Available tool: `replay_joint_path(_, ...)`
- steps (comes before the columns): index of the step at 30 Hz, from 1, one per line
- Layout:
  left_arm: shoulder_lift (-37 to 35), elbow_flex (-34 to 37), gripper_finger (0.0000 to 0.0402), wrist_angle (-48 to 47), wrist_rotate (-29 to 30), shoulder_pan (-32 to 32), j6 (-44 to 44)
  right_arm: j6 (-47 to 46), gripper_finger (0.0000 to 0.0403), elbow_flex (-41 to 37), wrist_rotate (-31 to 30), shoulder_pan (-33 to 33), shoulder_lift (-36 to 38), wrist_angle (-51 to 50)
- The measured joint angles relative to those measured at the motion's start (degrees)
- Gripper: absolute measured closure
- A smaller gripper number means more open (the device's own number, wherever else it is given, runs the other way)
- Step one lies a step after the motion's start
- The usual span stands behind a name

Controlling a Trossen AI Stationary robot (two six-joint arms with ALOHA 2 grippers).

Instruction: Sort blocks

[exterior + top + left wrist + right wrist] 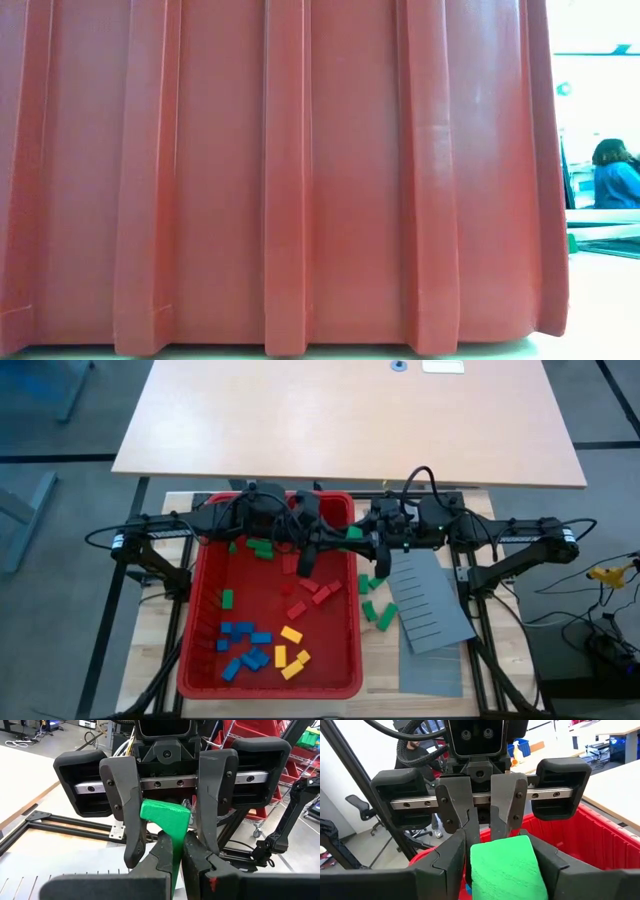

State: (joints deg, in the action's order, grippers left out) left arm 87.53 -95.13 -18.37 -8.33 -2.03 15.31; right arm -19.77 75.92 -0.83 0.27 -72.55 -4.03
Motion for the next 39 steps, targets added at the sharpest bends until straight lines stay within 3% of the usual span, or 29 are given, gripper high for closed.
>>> replay_joint_path(6,0.00,0.00,0.0400,-0.27,-0.64,0.01,-0.39,0.46,0.0285,0.00,0.81,0.03,0.00,0.11)
replay_joint_path(9,0.00,-0.09,0.0380,-1.18,-0.43,0.05,-0.20,0.79,0.0300,0.00,0.93,0.07,0.00,0.03)
replay_joint_path(23,-0.05,-0.13,0.0159,-7.19,-0.36,0.08,0.20,1.09,0.0302,-0.05,0.01,-0.11,-0.18,-2.74)
replay_joint_path(27,-0.22,0.07,0.0111,-14.93,-1.17,-0.01,0.50,1.11,0.0298,0.10,0.50,-0.03,0.17,-3.75)
replay_joint_path(34,-0.15,0.13,0.0089,-29.73,-1.13,-0.10,-0.42,-0.78,0.0310,0.07,0.66,-0.04,2.39,-16.65)
replay_joint_path(39,-0.21,0.13,0.0090,-34.35,0.65,-0.12,-1.23,-4.75,0.0319,0.76,1.41,0.03,4.97,-30.52)
